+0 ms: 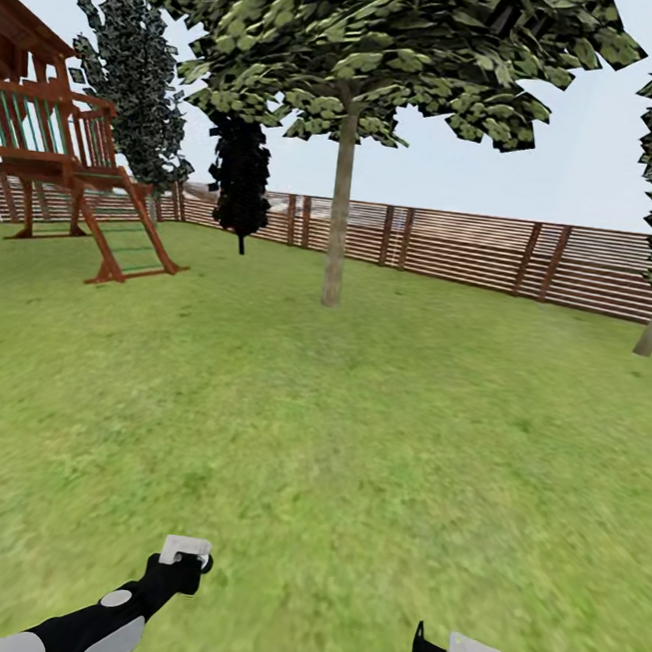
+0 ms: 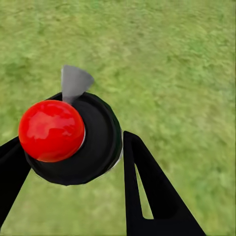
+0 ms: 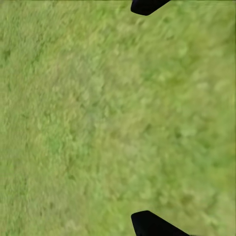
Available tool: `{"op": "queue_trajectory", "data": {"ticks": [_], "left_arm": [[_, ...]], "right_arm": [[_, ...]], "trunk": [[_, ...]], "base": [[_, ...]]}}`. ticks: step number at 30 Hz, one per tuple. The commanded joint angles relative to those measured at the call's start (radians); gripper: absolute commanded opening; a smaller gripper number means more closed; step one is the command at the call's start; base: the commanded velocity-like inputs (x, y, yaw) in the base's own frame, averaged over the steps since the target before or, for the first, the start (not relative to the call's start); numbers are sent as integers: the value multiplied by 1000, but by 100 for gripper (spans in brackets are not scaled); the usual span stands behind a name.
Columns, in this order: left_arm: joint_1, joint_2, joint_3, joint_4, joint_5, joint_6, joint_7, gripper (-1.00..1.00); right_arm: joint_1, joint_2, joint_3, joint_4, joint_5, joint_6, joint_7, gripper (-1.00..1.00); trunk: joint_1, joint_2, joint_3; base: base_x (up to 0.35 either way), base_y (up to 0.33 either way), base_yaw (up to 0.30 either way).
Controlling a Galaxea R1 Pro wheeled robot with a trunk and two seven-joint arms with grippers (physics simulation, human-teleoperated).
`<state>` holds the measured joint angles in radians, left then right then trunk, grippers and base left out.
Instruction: In the garden, pick up the pesticide atomizer on the floor and spray pesticide onto both trees until each tree trunk is fully covered.
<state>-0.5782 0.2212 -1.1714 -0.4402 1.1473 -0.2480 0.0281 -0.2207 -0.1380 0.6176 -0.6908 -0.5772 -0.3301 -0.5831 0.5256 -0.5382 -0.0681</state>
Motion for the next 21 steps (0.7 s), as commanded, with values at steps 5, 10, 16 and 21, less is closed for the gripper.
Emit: {"op": "queue_trajectory", "data": {"ticks": [5, 10, 16, 21], "left_arm": [[-2, 0, -8, -2, 9, -5, 3, -100], [-2, 0, -8, -2, 9, -5, 3, -100], [-2, 0, -8, -2, 9, -5, 3, -100], [-2, 0, -8, -2, 9, -5, 3, -100]], "right_arm": [[-2, -2, 8, -1, -10, -6, -6, 100], [-2, -2, 8, -1, -10, -6, -6, 100], [-2, -2, 8, -1, -10, -6, -6, 100], [-2, -2, 9, -1, -10, -6, -6, 100]], "trunk": [[1, -2, -2], [1, -2, -2], [1, -2, -2], [1, -2, -2]], "base": [[334, 0, 0], [334, 0, 0], [334, 0, 0], [334, 0, 0]]}}
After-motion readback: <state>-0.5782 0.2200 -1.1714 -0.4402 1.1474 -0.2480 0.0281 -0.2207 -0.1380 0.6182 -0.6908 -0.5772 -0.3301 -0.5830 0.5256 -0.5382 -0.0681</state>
